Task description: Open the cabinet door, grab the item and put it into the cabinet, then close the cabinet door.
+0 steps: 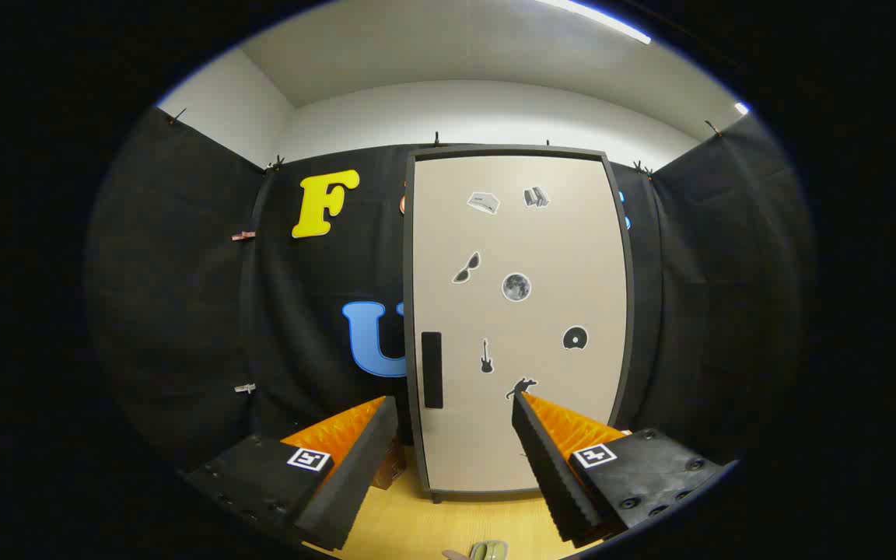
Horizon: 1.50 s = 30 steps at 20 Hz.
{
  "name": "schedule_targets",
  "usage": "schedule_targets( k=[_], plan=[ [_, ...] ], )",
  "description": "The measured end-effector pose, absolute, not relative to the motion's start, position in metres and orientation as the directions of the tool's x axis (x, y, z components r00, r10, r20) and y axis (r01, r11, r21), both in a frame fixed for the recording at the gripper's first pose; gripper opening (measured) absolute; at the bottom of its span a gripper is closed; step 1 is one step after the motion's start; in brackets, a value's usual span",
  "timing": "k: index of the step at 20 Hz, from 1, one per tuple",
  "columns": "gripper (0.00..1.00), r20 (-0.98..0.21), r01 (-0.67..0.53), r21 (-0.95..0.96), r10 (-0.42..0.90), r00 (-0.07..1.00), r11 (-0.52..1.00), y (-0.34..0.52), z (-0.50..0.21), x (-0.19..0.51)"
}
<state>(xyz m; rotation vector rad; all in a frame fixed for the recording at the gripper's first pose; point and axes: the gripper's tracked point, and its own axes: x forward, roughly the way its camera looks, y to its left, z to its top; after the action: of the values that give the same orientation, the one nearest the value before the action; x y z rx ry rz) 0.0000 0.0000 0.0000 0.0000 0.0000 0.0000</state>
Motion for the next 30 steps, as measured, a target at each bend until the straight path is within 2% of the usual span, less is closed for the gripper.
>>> schedule_targets(
  k=[17,22,30],
  plan=[
    [0.97,0.015,0.048,0.018,-0.049,0.999,0.999,-0.006,0.003,0.01],
    [0.96,-0.012,0.029,0.018,-0.029,1.0,0.999,0.012,-0.01,0.038],
    [0.96,0.012,0.018,-0.019,-0.017,1.0,1.0,0.038,-0.02,0.11]
  ],
)
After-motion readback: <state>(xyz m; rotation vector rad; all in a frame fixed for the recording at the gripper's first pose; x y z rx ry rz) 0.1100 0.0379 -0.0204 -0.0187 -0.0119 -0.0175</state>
